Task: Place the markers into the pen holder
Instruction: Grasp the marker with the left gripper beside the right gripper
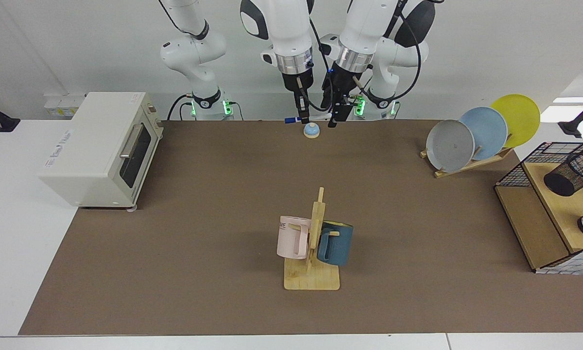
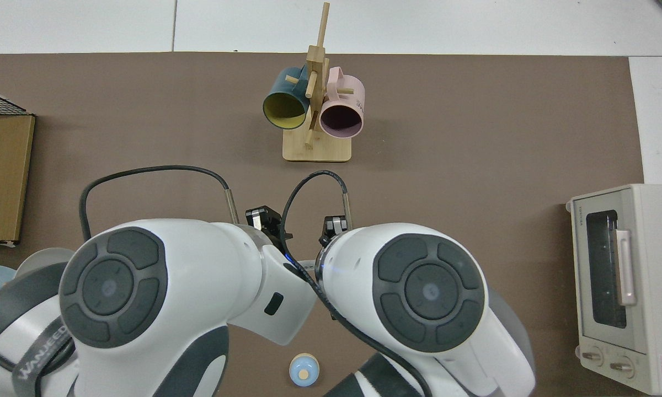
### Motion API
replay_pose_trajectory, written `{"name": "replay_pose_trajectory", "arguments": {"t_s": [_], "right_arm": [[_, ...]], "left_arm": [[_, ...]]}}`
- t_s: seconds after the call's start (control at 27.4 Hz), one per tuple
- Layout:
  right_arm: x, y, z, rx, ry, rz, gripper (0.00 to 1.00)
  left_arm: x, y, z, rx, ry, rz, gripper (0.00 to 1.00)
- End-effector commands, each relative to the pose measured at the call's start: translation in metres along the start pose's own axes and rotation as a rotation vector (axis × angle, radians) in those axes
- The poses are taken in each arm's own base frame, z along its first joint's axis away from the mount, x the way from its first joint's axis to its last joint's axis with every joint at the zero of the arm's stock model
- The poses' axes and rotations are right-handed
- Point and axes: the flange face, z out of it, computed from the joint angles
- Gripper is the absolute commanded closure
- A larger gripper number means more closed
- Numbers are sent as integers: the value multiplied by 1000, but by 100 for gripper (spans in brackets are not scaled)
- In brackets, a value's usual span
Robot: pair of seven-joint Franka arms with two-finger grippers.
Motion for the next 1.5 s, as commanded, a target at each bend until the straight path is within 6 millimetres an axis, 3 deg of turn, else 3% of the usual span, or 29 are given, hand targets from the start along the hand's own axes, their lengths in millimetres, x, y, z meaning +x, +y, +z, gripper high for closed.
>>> {"name": "replay_pose_trajectory", "arguments": {"t_s": [0.0, 0.47, 0.73, 1.02, 1.17, 1.2, 1.24, 1.28, 1.31, 1.46], "right_arm": [[-2, 1, -1, 9, 6, 1, 100], [-2, 1, -1, 7, 2, 2, 100], [-2, 0, 0, 7, 2, 2, 100], [-2, 0, -1, 5, -5, 6, 98], [6, -4, -7, 13, -12, 15, 81], [9, -5, -10, 17, -10, 9, 68], [11, -7, -11, 17, -11, 2, 43], [16, -9, -12, 16, -8, -2, 6], [22, -13, -13, 19, -6, -7, 1], [42, -21, -24, 35, 7, -89, 0]], "left_arm": [[7, 7, 6, 0, 14, -5, 38], [14, 6, 9, 15, 33, -6, 60], [13, 7, 11, 5, 24, -22, 100], [12, 7, 10, 9, 10, -43, 100], [11, 6, 10, 7, 4, -53, 100], [11, 6, 10, 10, 3, -58, 100], [10, 6, 10, 11, 0, -66, 100], [10, 6, 9, 9, -4, -71, 100], [10, 6, 9, 9, -6, -77, 100], [7, 2, 8, 19, -11, -95, 100]]}}
